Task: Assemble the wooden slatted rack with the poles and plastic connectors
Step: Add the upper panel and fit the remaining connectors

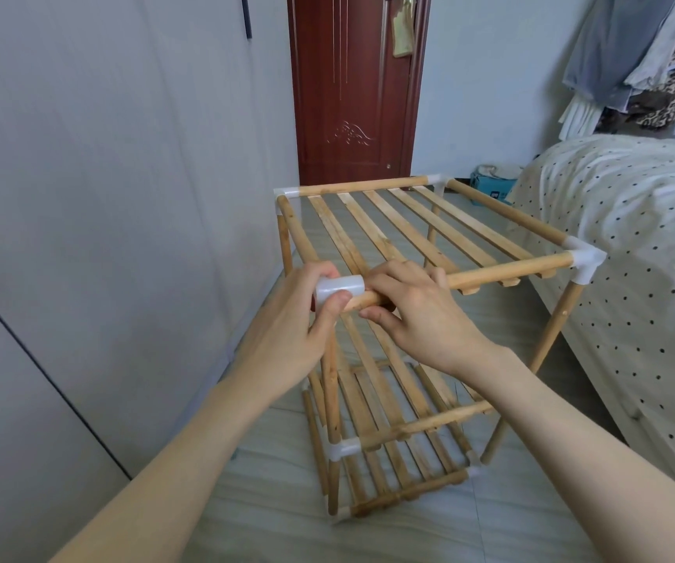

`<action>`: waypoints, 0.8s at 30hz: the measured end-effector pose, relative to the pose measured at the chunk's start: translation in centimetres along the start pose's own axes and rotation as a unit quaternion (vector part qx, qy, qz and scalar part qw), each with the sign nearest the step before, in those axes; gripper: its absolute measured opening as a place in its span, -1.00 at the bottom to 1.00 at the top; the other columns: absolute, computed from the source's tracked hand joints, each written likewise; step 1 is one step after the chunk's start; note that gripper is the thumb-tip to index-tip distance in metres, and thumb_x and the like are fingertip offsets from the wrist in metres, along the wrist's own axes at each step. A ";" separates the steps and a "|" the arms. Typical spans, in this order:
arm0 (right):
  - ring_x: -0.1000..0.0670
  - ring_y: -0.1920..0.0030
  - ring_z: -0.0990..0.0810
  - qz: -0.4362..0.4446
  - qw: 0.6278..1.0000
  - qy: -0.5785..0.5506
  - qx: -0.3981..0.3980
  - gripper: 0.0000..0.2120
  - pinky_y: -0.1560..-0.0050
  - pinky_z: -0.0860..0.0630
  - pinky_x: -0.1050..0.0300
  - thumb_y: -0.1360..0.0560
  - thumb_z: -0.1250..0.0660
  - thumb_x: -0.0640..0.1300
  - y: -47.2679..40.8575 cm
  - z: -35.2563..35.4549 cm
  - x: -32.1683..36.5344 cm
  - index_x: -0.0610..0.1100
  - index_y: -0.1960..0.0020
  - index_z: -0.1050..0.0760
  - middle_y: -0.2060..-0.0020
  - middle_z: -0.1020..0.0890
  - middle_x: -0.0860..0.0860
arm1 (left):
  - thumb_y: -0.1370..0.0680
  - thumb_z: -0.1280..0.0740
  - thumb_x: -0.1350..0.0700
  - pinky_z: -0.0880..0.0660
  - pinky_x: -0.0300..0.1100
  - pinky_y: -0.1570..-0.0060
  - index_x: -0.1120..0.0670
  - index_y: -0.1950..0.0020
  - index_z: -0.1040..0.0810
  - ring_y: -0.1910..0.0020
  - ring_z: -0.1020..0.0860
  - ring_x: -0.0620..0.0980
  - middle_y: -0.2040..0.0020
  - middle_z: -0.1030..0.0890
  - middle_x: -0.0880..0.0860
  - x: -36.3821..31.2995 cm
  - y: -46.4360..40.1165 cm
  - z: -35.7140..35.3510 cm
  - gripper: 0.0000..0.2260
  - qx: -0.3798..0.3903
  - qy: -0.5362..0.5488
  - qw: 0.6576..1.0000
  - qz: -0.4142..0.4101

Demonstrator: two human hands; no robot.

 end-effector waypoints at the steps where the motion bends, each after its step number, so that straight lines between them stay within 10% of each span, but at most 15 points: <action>1: 0.02 0.03 -0.45 0.002 1.000 0.000 -0.003 -0.74 0.16 -0.01 0.14 -0.45 -0.24 0.03 0.0 0.0 0.0 -0.07 -0.03 -0.57 0.04 -0.56 0.04 | -0.59 -0.12 -0.07 -0.30 -0.44 0.30 -0.07 -0.22 -0.33 0.22 -0.41 -0.29 0.15 -0.38 -0.22 0.0 0.0 0.0 -0.77 0.002 -0.013 1.000 -0.001; 24: 0.13 0.08 -0.29 -0.015 0.999 -0.022 -0.025 -0.90 0.05 -0.08 0.10 -0.53 -0.29 -0.09 -1.7 0.3 0.3 -0.07 -0.02 -0.52 0.12 -0.35 0.14 | -0.59 -0.21 0.09 -0.30 -0.45 0.30 -0.13 -0.05 -0.34 0.25 -0.43 -0.20 0.19 -0.44 -0.15 1.9 0.2 2.5 -0.88 -0.036 0.017 0.998 0.054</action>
Point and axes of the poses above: each hand's wrist, its own y-axis away from the middle knuckle, its own z-axis out of the back of the hand, x = y × z, the point moved 9 cm from there along -y, towards the middle knuckle
